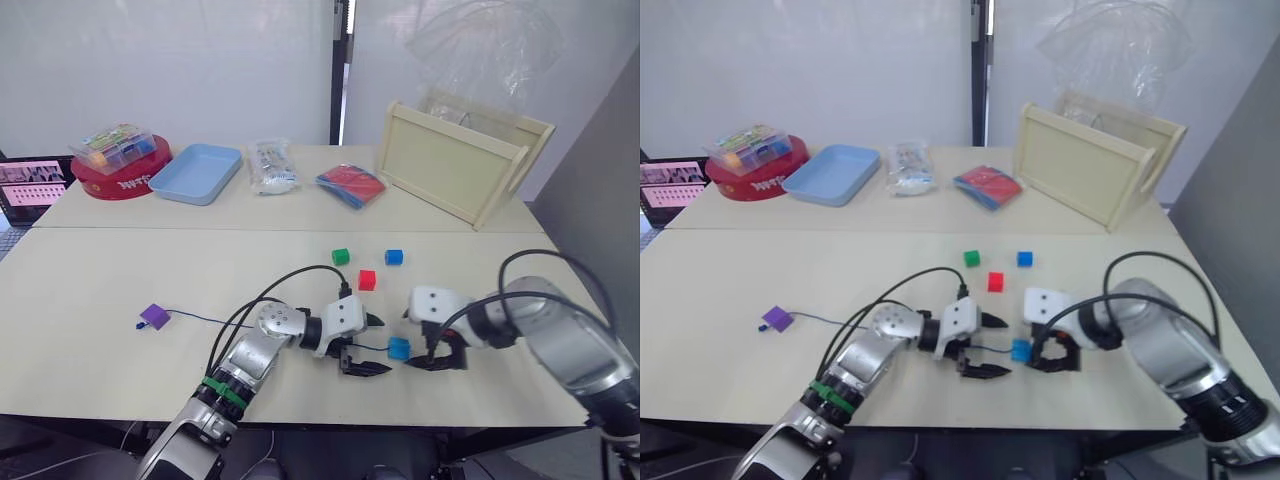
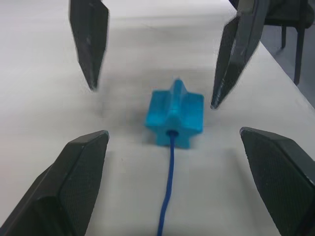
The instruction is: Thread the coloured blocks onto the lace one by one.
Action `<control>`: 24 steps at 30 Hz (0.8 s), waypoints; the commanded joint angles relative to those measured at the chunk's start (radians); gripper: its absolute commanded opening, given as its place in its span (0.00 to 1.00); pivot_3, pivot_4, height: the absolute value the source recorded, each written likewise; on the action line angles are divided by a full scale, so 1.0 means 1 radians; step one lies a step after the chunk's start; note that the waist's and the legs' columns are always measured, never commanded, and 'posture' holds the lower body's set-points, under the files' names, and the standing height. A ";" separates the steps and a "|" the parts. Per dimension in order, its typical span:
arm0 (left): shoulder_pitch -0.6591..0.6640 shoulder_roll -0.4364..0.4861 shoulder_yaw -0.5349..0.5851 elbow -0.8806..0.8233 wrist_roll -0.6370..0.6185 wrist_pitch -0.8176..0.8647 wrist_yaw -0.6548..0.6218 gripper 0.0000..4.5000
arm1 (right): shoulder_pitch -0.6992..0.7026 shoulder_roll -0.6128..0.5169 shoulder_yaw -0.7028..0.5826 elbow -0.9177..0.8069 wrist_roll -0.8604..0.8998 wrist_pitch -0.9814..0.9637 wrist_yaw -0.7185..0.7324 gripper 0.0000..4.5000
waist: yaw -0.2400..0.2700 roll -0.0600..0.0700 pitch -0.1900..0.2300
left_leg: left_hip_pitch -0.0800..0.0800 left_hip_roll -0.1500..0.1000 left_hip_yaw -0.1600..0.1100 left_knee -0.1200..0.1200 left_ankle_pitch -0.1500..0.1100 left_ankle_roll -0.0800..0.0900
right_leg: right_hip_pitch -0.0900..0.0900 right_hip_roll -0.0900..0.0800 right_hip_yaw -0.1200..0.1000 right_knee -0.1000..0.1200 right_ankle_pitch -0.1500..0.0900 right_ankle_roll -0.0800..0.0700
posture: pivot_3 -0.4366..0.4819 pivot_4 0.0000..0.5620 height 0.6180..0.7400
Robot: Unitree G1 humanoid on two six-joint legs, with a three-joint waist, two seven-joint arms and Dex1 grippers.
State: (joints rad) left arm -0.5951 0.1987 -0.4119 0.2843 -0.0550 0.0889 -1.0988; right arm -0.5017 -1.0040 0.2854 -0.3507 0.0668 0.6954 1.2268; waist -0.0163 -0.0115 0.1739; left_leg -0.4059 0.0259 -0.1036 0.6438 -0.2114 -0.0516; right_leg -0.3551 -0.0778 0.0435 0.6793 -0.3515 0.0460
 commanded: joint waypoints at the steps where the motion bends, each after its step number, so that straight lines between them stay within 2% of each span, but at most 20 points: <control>1: -0.031 -0.023 -0.016 0.035 0.022 -0.069 0.010 1.00 | 0.011 -0.049 -0.031 -0.049 0.037 0.037 0.035 0.99 | -0.002 0.000 0.000 | 0.000 0.000 0.000 0.000 0.000 0.000 | 0.000 0.000 0.000 0.000 0.000 0.000 | 0.48 0.27 1.00; 9: -0.070 -0.082 -0.031 0.140 0.048 -0.144 0.019 1.00 | 0.049 -0.055 -0.029 -0.057 0.019 0.038 -0.022 0.99 | 0.000 0.000 0.000 | 0.000 0.000 0.000 0.000 0.000 0.000 | 0.000 0.000 0.000 0.000 0.000 0.000 | 0.48 0.27 1.00; 12: -0.074 -0.091 -0.025 0.155 0.044 -0.150 0.021 0.82 | 0.062 -0.055 -0.024 -0.052 0.006 0.031 -0.043 1.00 | -0.002 0.000 0.000 | 0.000 0.000 0.000 0.000 0.000 0.000 | 0.000 0.000 0.000 0.000 0.000 0.000 | 0.48 0.27 1.00; 19: -0.078 -0.090 -0.034 0.169 0.052 -0.155 0.003 0.31 | 0.067 -0.010 0.041 -0.004 -0.046 -0.033 -0.075 1.00 | -0.003 0.000 0.000 | 0.000 0.000 0.000 0.000 0.000 0.000 | 0.000 0.000 0.000 0.000 0.000 0.000 | 0.48 0.27 1.00; 24: -0.071 -0.087 -0.035 0.159 0.051 -0.152 -0.002 0.30 | 0.071 0.018 0.058 -0.005 -0.048 -0.019 -0.077 0.67 | -0.006 0.000 0.000 | 0.001 0.000 0.000 0.000 0.000 0.000 | 0.001 0.000 0.000 0.000 0.000 0.000 | 0.48 0.27 1.00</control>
State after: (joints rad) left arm -0.6600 0.1142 -0.4484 0.4656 -0.0005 -0.0492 -1.0940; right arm -0.4299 -0.9909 0.3353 -0.3478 0.0257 0.6778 1.1575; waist -0.0226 -0.0117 0.1739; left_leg -0.4043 0.0261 -0.1036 0.6437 -0.2113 -0.0517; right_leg -0.3542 -0.0774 0.0436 0.6799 -0.3515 0.0460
